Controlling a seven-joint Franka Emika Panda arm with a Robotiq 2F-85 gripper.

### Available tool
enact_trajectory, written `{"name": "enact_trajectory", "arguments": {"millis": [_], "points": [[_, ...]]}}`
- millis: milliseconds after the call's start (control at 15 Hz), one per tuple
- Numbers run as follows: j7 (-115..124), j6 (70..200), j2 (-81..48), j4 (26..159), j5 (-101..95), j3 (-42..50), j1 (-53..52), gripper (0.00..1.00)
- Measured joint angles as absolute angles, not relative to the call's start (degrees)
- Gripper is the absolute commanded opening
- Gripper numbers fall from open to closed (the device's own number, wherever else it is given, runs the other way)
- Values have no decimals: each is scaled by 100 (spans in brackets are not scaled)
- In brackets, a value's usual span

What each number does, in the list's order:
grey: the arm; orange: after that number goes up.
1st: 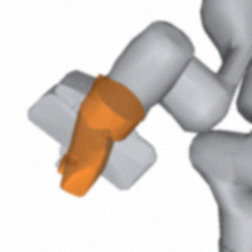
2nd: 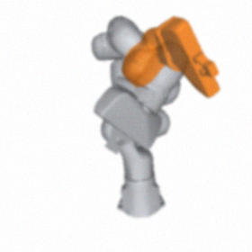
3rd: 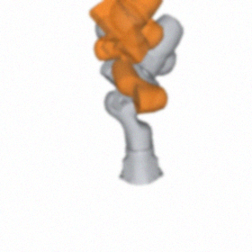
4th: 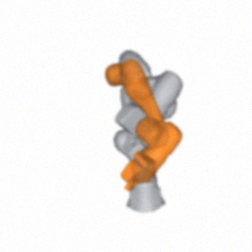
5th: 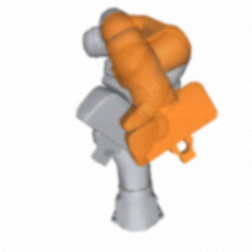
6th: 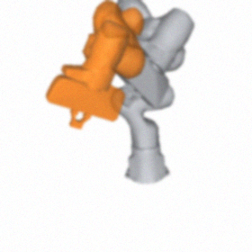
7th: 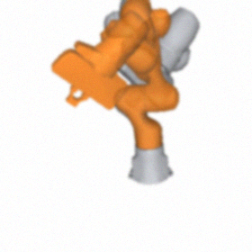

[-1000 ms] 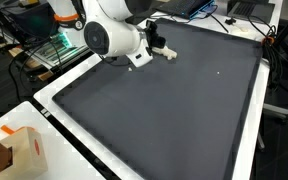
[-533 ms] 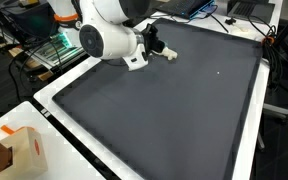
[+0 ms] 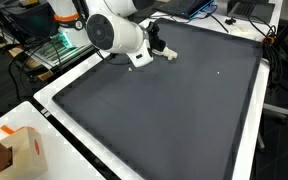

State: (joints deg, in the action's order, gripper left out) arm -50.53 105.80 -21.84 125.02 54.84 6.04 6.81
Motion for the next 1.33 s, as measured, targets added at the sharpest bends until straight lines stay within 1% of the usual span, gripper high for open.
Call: {"name": "enact_trajectory", "arguments": {"millis": [400, 1000, 1333], "points": [[-4923, 10675, -2159, 12328, 5084, 543, 562, 25], [-4126, 10814, -2108, 12371, 5052, 533, 559, 25], [-4058, 10906, -2041, 12361, 4880, 476, 524, 25]]}}
